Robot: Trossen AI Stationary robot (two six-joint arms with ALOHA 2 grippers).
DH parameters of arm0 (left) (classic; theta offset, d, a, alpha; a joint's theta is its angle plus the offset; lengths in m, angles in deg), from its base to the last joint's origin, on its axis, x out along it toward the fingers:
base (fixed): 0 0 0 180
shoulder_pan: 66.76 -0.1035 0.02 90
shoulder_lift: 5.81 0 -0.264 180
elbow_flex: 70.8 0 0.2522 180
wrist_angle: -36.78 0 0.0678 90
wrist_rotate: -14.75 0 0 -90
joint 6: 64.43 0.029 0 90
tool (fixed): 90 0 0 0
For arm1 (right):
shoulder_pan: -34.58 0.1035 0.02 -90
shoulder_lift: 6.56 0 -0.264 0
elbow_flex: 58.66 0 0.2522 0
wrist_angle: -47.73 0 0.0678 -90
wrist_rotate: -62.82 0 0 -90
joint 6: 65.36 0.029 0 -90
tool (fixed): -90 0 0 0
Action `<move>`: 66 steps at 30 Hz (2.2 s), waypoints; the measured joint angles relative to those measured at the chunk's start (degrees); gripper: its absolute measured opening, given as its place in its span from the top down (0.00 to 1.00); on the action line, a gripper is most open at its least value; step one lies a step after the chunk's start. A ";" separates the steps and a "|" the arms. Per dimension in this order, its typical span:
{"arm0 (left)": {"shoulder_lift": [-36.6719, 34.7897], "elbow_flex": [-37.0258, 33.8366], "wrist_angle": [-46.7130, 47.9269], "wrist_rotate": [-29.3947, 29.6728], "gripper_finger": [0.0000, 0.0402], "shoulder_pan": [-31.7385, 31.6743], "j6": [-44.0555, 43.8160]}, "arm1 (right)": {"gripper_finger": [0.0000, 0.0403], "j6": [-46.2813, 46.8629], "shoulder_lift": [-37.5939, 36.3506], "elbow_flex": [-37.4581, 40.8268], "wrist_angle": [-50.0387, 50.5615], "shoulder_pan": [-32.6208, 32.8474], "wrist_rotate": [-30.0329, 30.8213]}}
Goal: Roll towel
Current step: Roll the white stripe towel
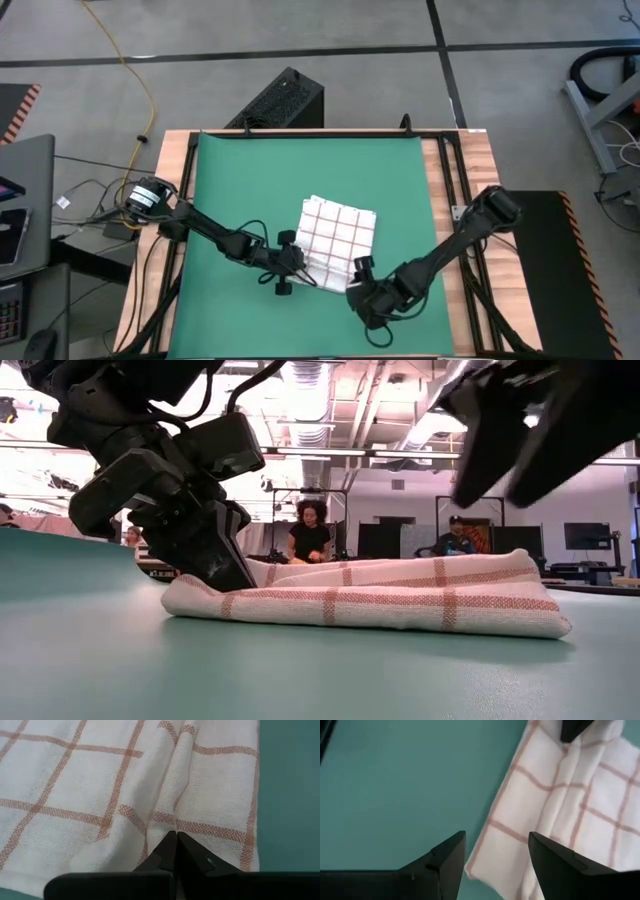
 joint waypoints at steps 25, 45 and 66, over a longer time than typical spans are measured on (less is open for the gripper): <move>0.00 0.00 0.57 -3.05 1.00 -0.03 -2.28 | 0.72 16.83 10.63 -0.22 8.24 -1.11 2.78; 0.00 0.00 0.67 -9.91 1.00 -0.03 -7.45 | 0.95 9.62 4.34 -2.88 8.18 -5.66 -16.27; -4.30 0.31 -0.48 -24.50 1.00 0.19 -18.47 | 0.95 12.93 3.42 0.62 5.51 -17.86 -37.19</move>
